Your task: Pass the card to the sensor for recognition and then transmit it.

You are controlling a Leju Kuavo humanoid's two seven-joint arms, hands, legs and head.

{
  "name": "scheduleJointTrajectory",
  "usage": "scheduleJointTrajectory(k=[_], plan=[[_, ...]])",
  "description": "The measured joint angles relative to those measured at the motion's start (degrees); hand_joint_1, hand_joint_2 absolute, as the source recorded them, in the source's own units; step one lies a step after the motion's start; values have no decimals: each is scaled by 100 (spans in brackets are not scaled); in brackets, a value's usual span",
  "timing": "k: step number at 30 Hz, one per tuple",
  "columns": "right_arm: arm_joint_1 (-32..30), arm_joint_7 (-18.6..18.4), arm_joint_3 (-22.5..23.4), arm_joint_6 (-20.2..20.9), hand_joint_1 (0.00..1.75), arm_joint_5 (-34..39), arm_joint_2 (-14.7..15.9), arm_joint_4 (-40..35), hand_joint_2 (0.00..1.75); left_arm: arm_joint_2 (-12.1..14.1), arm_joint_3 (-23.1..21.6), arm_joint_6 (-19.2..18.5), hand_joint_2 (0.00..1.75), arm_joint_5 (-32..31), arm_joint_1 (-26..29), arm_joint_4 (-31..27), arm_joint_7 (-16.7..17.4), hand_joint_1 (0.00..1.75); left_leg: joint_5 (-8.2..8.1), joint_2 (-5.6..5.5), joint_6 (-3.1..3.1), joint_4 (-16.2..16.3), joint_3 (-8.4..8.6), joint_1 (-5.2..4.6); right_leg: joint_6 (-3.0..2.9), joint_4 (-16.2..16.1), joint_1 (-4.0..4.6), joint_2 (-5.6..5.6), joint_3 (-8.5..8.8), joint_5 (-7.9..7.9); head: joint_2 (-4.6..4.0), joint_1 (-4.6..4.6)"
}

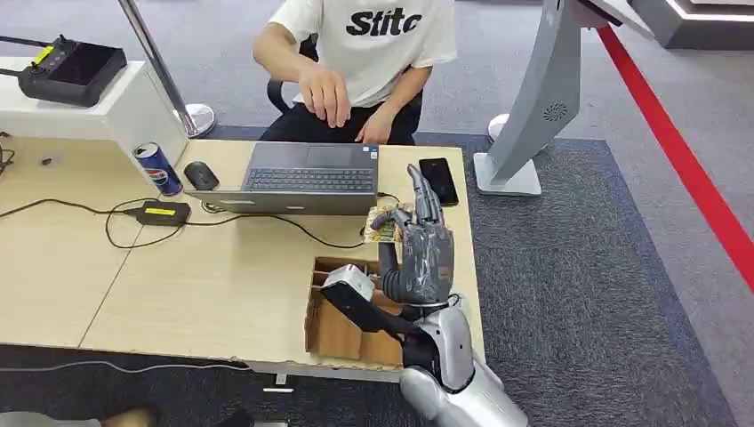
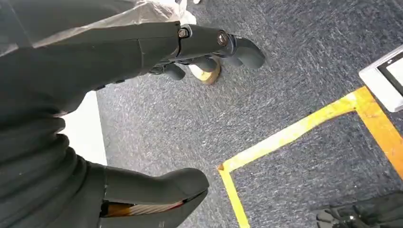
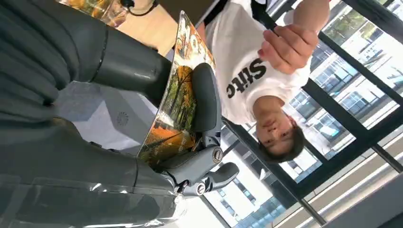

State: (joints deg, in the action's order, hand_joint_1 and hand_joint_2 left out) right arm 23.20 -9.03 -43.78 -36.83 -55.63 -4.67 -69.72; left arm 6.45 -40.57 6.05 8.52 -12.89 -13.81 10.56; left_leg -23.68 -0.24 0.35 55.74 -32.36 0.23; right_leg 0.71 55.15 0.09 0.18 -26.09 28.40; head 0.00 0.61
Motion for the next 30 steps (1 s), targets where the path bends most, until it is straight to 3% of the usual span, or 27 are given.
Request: scheduleJointTrajectory(k=[14, 30], plan=[[381, 175, -122, 4, 175, 256, -503, 448, 175, -57, -2, -74, 175, -125, -64, -11, 7, 0, 0, 0, 0, 0, -1, 0, 0, 0, 0, 0, -1, 0, 0, 0], [658, 293, -188, 4, 175, 367, -805, 1001, 175, -107, -48, -107, 175, -168, -124, -39, 46, 0, 1, 1, 0, 0, -1, 1, 0, 0, 0, 0, -2, 0, 0, 0]])
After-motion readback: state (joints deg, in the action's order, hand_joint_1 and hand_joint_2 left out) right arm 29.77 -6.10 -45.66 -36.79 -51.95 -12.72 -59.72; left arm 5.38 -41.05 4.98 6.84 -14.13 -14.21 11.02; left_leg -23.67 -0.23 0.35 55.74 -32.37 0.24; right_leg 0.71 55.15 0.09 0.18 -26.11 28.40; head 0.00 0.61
